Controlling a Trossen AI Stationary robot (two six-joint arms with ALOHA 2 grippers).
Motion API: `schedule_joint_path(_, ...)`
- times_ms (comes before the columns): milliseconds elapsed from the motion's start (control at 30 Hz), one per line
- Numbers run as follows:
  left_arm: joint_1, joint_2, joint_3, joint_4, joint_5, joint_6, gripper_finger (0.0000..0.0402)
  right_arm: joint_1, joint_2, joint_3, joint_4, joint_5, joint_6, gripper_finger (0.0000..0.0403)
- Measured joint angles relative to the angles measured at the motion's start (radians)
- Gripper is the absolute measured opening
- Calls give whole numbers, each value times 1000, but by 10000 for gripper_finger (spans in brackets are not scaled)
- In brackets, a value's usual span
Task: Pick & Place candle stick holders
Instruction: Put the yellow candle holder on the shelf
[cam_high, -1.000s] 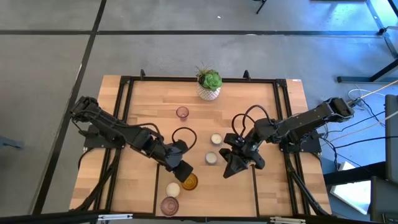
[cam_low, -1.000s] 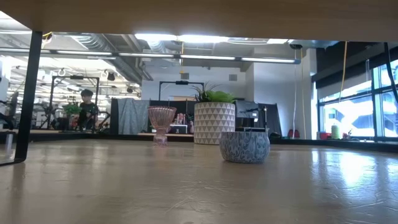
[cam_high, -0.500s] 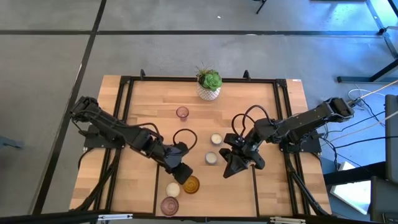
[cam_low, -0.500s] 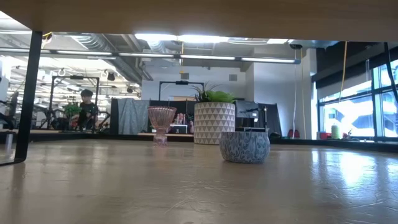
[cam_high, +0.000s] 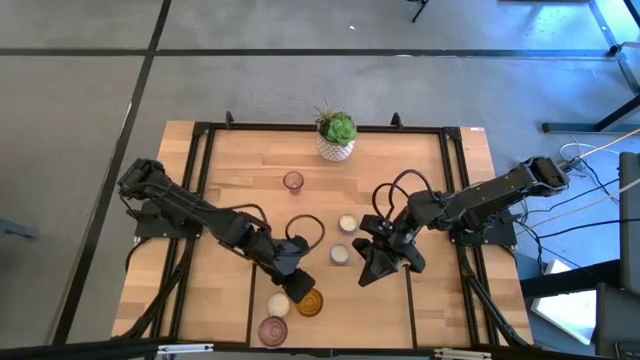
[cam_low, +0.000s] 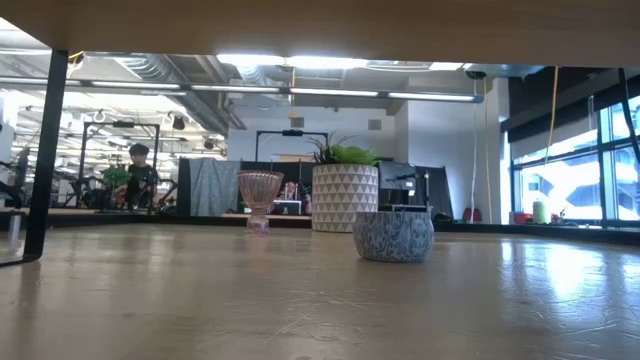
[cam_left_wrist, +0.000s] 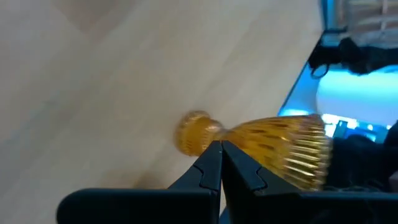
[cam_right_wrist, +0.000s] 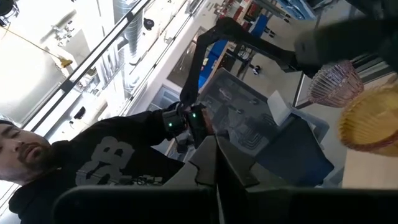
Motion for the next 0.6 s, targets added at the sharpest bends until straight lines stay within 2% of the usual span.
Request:
schedule_joint_path(100,-1,51,0,61,38,17,2,0,0,0,-1,0,0,3)
schedule_joint_path(233,-1,89,0,127,40,26,2,1,0,0,-1,0,0,3)
schedule_joint_path(467,11,93,3,129,42,73,2,12,0,0,-5,0,0,3)
schedule_joint_path(600,30,92,22,130,81,107,2,11,0,0,-5,0,0,3)
